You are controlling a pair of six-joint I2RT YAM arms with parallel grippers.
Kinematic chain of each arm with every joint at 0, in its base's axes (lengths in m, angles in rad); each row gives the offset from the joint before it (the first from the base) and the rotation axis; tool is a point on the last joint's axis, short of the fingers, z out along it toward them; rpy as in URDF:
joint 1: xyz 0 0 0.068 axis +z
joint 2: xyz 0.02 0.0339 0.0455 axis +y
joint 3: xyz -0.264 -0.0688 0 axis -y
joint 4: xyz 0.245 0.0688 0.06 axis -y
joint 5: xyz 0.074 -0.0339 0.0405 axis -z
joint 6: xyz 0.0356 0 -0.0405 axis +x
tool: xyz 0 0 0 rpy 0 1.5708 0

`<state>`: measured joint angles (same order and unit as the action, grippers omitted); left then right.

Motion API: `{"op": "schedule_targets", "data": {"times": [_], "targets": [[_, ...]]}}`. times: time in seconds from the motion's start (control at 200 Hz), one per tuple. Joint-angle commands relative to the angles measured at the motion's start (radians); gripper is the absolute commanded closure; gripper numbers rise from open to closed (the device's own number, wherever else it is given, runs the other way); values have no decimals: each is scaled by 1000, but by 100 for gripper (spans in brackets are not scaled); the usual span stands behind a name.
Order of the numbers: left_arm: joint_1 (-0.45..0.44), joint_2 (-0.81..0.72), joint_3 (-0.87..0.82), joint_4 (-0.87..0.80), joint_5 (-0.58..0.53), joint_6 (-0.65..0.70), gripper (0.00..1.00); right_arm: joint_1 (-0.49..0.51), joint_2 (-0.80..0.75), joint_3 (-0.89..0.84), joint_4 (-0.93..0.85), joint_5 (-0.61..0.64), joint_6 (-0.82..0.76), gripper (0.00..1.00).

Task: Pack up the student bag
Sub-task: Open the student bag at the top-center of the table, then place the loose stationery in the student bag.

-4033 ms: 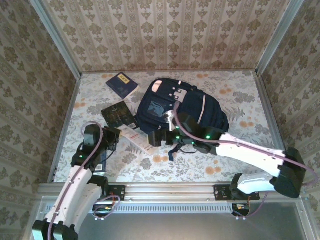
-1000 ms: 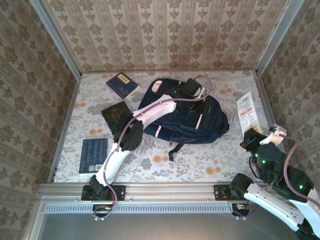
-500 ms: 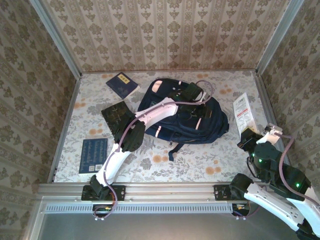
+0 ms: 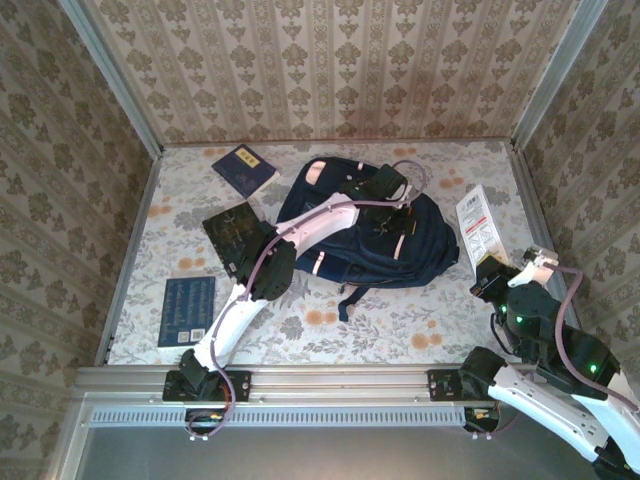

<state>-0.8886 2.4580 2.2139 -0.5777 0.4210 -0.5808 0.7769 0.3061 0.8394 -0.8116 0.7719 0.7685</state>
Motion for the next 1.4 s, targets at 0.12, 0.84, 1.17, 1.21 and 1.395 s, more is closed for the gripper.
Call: {"op": "schedule_targets", "data": {"times": [0.12, 0.84, 1.17, 1.21, 1.395], "targets": [[53, -171, -21, -42, 40, 26, 100, -1, 4, 62, -6, 68, -64, 100], [247, -502, -50, 25, 337, -60, 100, -2, 33, 86, 89, 161, -248, 100], [269, -541, -74, 68, 407, -79, 100, -118, 335, 180, 168, -207, -263, 100], [276, -553, -87, 79, 408, -83, 100, -191, 371, 196, 156, -289, -228, 100], [298, -585, -147, 148, 448, -136, 100, -590, 486, 146, 210, -779, -42, 100]]}}
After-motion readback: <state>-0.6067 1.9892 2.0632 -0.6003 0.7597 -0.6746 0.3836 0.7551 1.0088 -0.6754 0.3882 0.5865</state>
